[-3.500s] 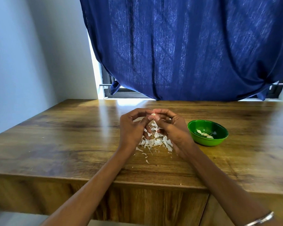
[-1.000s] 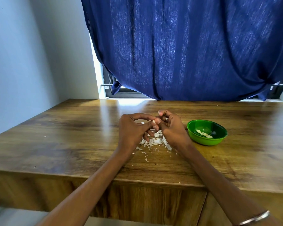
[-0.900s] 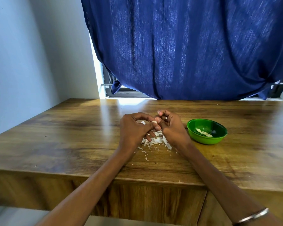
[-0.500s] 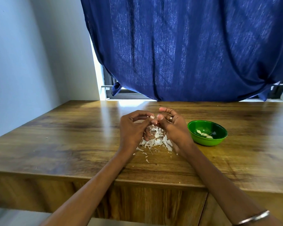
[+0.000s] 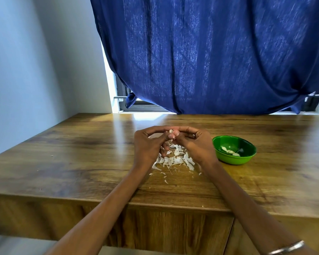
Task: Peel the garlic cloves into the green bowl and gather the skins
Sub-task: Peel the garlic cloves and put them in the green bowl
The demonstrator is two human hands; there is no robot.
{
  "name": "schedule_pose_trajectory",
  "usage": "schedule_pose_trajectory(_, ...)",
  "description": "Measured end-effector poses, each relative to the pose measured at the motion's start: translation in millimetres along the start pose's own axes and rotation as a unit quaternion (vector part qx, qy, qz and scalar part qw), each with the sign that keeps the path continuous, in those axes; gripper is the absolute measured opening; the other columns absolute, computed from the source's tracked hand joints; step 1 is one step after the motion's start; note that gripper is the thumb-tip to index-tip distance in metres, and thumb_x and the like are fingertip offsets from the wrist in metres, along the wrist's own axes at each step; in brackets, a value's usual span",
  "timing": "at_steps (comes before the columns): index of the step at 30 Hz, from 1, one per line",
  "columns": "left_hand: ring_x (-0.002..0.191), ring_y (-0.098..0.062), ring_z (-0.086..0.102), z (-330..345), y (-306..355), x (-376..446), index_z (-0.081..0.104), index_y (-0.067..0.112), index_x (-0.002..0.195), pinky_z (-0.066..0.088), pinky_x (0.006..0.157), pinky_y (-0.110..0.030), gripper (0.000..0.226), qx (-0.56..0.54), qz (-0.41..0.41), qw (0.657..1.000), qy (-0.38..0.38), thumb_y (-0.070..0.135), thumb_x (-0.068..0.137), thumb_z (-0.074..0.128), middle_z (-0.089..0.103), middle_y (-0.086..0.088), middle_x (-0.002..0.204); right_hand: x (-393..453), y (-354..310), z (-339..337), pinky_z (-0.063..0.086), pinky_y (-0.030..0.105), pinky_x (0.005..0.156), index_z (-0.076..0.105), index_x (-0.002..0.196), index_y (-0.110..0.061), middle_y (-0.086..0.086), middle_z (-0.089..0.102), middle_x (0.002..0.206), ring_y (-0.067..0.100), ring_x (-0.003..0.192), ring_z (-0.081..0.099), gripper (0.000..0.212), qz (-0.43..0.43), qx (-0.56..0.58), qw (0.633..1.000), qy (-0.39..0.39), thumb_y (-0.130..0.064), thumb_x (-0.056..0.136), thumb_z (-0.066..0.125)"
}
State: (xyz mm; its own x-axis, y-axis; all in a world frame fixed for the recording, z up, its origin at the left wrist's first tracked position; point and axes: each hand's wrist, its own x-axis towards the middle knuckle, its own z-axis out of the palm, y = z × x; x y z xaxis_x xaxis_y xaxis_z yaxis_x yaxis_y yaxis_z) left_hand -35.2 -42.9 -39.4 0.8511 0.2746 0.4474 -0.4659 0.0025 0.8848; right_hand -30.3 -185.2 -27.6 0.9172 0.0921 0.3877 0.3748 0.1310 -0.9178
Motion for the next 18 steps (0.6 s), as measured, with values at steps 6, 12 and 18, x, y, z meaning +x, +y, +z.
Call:
schedule_pose_trajectory(6,0.045,-0.021,0.059,-0.5,1.1,-1.4,0.081,0.005,0.095,0.045,0.039,-0.025,0.015,0.007,0.013,1.000,-0.010,0.005,0.080,0.084,0.077,-0.013,0.081,0.3,-1.4,-1.7,0.060,0.023,0.070,0.076,0.093,-0.008,0.010,0.078,0.088,0.013,0.074,0.074,0.011,0.022,0.007,1.000,0.000,-0.009,0.083,0.078)
schedule_pose_trajectory(12,0.044,-0.025,0.060,-0.7,2.8,-3.0,0.081,0.007,0.094,0.045,0.039,-0.025,0.014,0.007,0.020,1.000,-0.008,0.006,0.080,0.084,0.077,-0.014,0.078,2.3,3.0,-2.9,0.063,0.034,0.074,0.078,0.092,-0.011,0.002,0.078,0.084,0.019,0.076,0.076,0.014,-0.022,-0.079,0.996,0.034,-0.019,0.082,0.082)
schedule_pose_trajectory(18,0.043,-0.028,0.061,0.0,4.8,-2.9,0.079,0.005,0.090,0.044,0.039,-0.024,0.013,0.013,0.025,1.000,0.003,0.004,0.079,0.085,0.078,-0.009,0.081,1.9,2.4,-1.2,0.063,0.032,0.069,0.076,0.091,-0.014,0.000,0.078,0.085,0.017,0.075,0.076,0.004,-0.039,-0.081,0.996,0.022,-0.015,0.087,0.077)
